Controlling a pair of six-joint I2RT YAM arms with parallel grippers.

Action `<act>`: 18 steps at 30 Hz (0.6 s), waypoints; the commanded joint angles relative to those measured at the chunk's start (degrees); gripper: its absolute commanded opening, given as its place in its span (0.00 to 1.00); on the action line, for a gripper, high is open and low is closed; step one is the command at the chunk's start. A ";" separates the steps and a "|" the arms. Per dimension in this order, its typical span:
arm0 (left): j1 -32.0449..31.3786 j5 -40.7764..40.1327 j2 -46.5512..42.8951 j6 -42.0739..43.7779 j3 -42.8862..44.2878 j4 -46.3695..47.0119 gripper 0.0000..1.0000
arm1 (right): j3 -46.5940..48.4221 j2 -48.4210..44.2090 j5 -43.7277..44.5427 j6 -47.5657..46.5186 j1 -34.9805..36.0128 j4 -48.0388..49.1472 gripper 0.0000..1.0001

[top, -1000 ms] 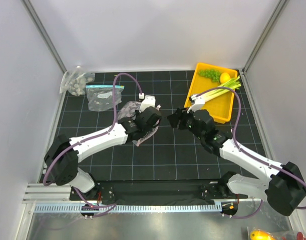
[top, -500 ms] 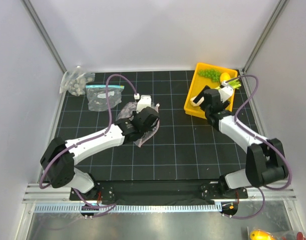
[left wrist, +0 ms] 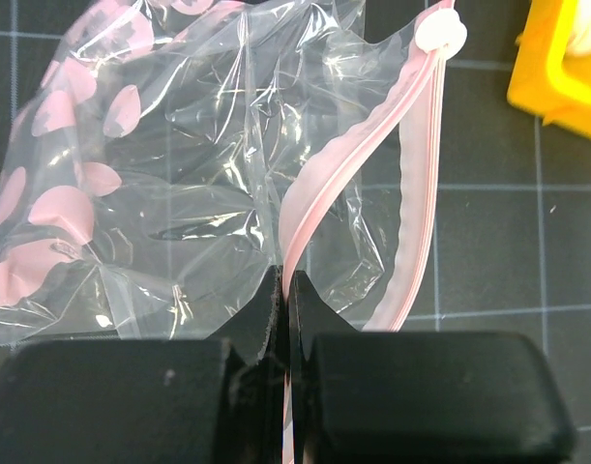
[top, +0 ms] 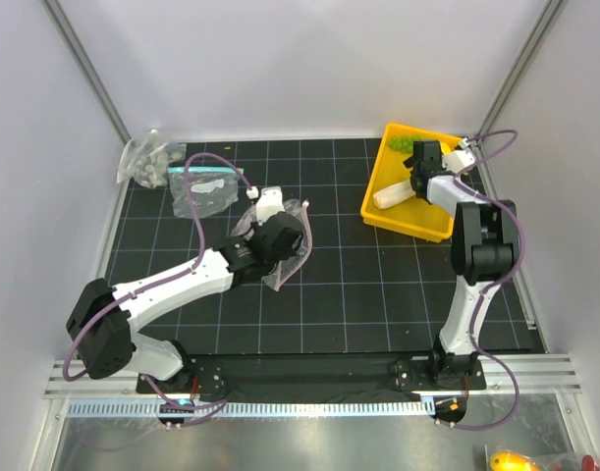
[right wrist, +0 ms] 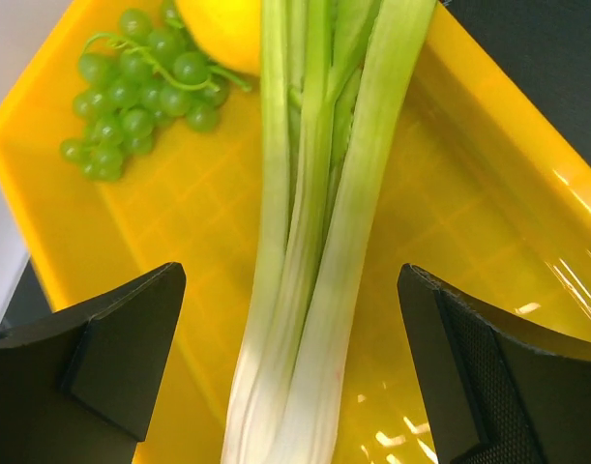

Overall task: Place the food in the zip-top bag and seal the zipper
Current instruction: Pick up the fake vegetable from the bin.

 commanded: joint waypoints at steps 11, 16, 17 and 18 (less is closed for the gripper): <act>-0.29 -9.82 1.71 -3.23 2.02 -0.42 0.00 | 11.69 11.67 -2.04 0.30 -2.52 2.84 0.72; -0.29 -8.94 3.03 0.88 3.25 0.11 0.00 | 4.85 7.64 -4.50 -4.36 -2.43 12.59 0.32; -0.29 -7.71 3.38 1.95 3.51 0.54 0.00 | 2.05 4.84 -4.15 -4.63 -2.34 13.66 0.27; -0.29 -7.27 3.56 2.65 4.12 0.37 0.00 | 0.54 3.51 -3.98 -5.15 -2.26 14.80 0.23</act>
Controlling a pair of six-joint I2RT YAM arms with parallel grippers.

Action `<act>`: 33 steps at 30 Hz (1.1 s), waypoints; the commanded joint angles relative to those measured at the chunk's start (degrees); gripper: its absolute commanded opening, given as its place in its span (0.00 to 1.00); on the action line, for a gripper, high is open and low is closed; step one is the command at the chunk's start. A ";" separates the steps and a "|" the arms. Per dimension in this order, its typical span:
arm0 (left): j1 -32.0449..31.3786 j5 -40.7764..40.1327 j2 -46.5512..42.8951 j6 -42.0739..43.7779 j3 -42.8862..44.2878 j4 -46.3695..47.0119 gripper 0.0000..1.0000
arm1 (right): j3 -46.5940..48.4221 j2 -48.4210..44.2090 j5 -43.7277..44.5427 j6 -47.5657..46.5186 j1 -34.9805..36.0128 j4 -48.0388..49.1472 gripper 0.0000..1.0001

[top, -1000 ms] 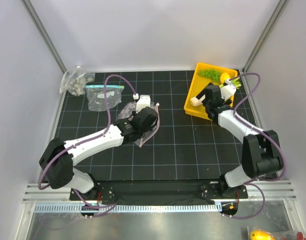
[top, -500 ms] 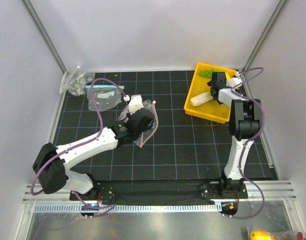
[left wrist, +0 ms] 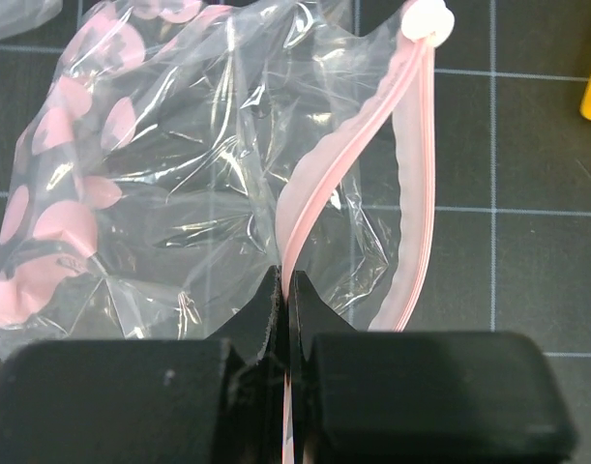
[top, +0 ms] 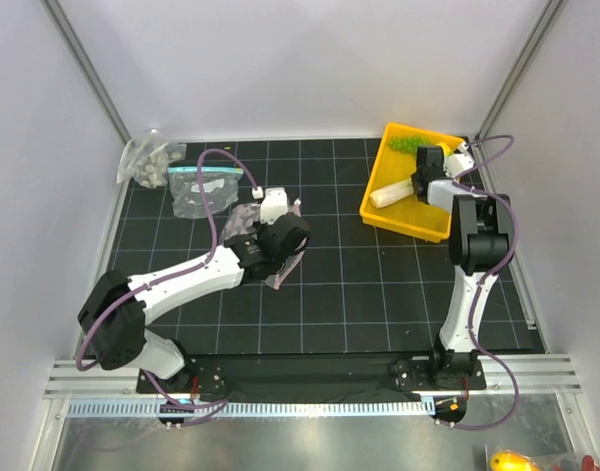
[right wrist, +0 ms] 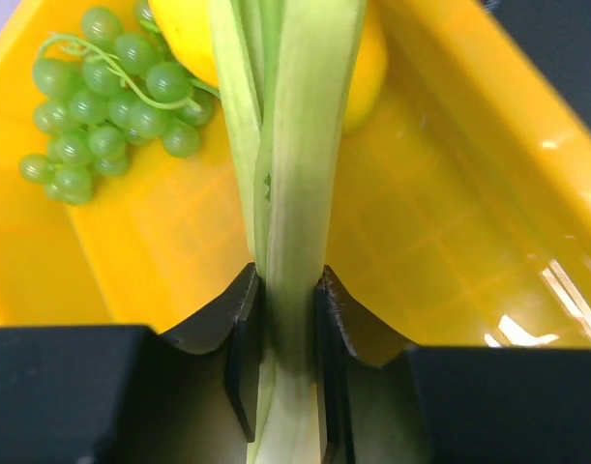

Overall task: Place the food in the zip-top bag and seal the zipper
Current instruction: Pick up the fake vegetable from the bin, then place the fake vegetable in the zipper food storage bag.

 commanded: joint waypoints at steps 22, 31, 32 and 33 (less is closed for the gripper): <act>-0.31 9.92 0.26 11.84 5.01 2.39 0.00 | -36.83 -53.40 12.38 -11.91 18.64 15.26 0.11; -0.22 15.64 3.07 10.61 7.12 -0.15 0.00 | -51.34 -70.99 7.72 -7.50 27.17 16.73 0.05; -0.22 16.16 3.42 10.70 7.82 -0.42 0.00 | -51.52 -71.61 7.98 -9.15 27.87 17.44 0.05; -0.22 17.04 4.21 10.70 8.00 -0.51 0.00 | -51.43 -72.49 7.98 -10.21 29.01 18.57 0.05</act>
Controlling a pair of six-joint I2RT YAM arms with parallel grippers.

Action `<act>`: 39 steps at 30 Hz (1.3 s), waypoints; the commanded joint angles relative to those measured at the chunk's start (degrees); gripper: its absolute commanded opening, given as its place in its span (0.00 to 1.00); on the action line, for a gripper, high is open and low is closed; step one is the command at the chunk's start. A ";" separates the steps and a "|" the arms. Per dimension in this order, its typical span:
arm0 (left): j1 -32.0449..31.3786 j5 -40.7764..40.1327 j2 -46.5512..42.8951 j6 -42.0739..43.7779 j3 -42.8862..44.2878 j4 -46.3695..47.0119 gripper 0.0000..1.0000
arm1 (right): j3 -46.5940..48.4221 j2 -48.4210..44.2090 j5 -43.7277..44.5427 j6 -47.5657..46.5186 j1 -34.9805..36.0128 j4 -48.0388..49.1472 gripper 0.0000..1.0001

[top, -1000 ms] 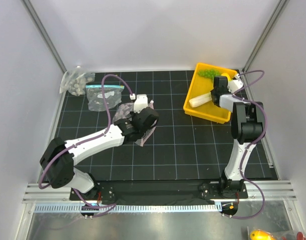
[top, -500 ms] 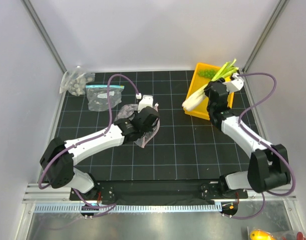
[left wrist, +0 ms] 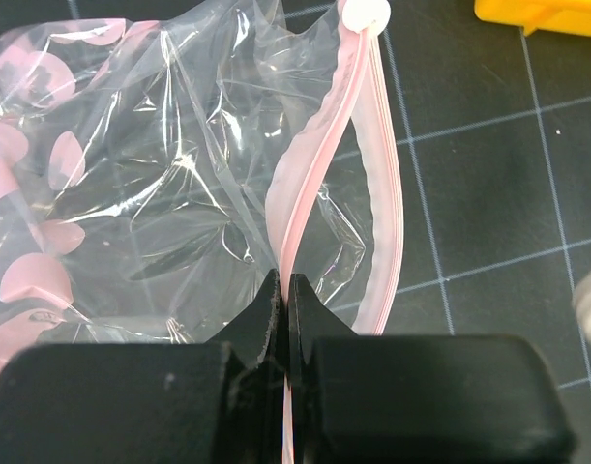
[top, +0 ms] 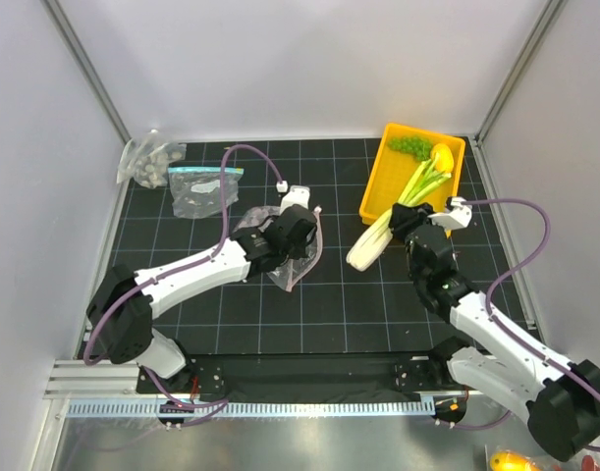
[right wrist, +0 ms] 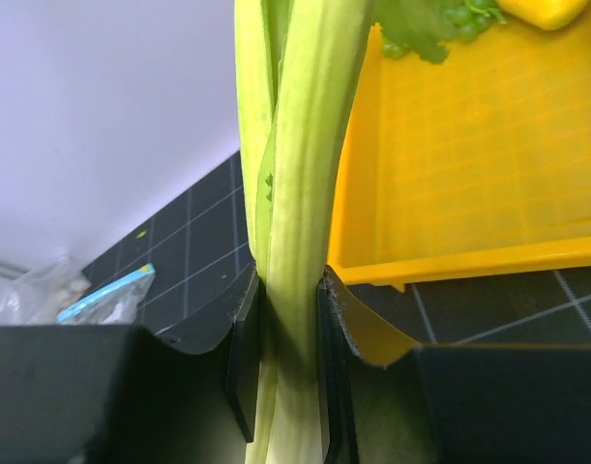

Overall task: Place the food in the zip-top bag and seal the zipper
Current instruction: Place the fake vegetable in the zipper food storage bag.

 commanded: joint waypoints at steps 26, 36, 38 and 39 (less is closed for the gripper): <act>-0.11 34.16 -4.43 -6.11 -0.08 6.36 0.00 | -2.16 -1.04 -2.53 -14.17 16.50 25.93 0.02; -0.02 40.67 -10.93 -8.39 1.23 6.89 0.00 | -6.02 -4.63 -10.17 -28.68 18.53 37.72 0.01; -0.02 43.83 -10.49 -10.15 2.29 6.89 0.00 | -6.90 -5.51 -12.79 -29.91 18.53 40.95 0.01; -0.02 44.62 -10.15 -11.12 3.51 6.98 0.00 | -8.47 -5.95 -13.42 -30.62 18.53 42.28 0.01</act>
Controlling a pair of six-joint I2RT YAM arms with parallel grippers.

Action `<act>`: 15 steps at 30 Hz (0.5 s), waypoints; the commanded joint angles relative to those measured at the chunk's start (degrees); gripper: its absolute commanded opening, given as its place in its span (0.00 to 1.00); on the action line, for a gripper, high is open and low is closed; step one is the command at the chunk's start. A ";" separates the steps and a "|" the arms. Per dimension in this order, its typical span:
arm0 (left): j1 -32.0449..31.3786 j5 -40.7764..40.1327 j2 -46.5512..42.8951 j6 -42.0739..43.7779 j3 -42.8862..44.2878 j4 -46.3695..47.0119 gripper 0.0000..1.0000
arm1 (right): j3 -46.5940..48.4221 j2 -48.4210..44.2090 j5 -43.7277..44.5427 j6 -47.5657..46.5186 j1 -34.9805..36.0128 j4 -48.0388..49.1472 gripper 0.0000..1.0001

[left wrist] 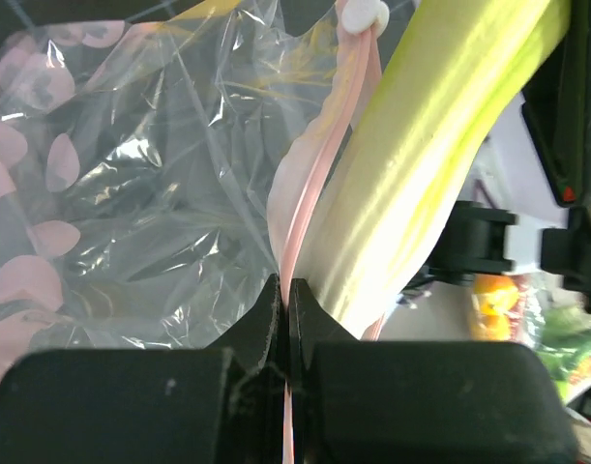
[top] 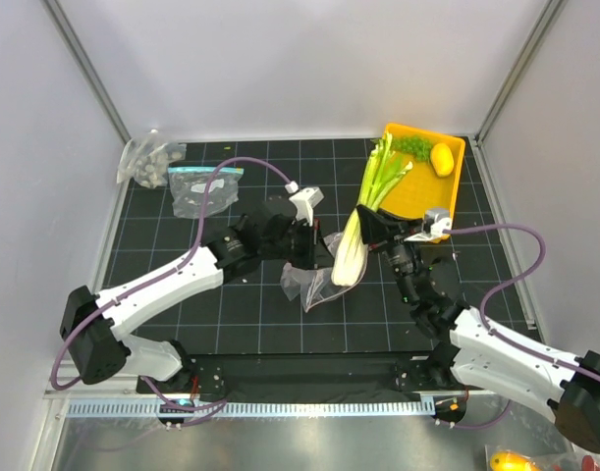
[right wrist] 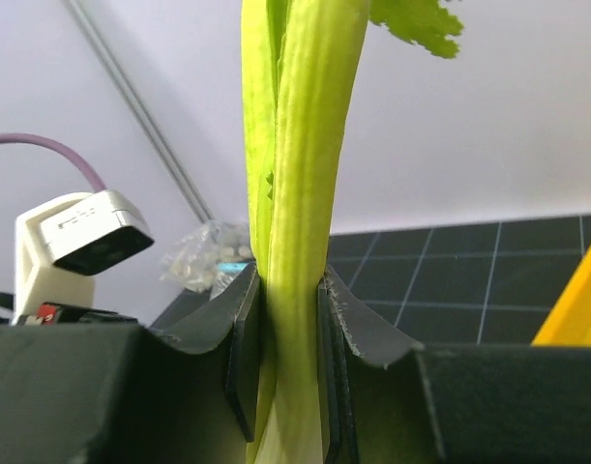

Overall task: Place the food in the zip-top bag and seal the zipper
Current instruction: Place the fake vegetable in the zipper food storage bag.

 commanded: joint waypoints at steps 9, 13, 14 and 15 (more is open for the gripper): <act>2.88 2.16 1.43 -13.51 7.59 6.55 0.00 | -7.33 -2.95 -7.53 -8.10 0.36 20.70 0.01; 6.58 6.19 2.22 -19.84 6.71 11.30 0.00 | -8.30 1.00 -11.49 -8.19 0.36 24.74 0.01; 7.03 7.07 2.48 -21.85 6.80 12.53 0.00 | -8.48 2.05 -11.15 -7.23 0.36 27.71 0.01; 7.55 7.69 2.66 -22.48 7.14 12.80 0.00 | -8.91 4.15 -10.54 -6.53 0.36 29.13 0.01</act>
